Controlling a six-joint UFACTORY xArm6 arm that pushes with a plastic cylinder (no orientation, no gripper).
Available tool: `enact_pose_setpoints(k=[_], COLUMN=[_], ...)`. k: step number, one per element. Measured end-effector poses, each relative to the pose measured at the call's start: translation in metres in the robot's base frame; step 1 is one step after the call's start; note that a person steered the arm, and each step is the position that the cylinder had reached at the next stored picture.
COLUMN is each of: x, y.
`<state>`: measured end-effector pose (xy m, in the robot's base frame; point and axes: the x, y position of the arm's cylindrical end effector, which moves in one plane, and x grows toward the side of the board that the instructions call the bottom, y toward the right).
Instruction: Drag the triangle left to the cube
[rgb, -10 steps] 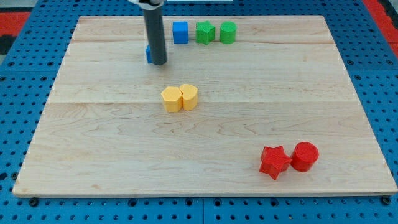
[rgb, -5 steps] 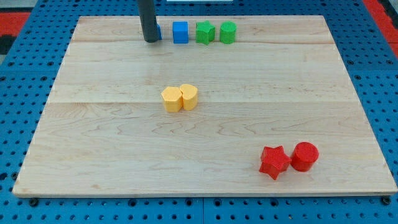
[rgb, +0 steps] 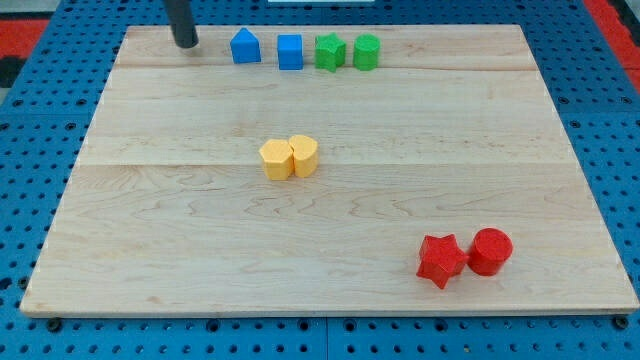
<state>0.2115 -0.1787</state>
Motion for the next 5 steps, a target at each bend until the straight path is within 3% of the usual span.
enact_pose_setpoints(k=[1, 3, 5], x=[-0.018, -0.013, -0.012], y=[0.026, 0.091, 0.089])
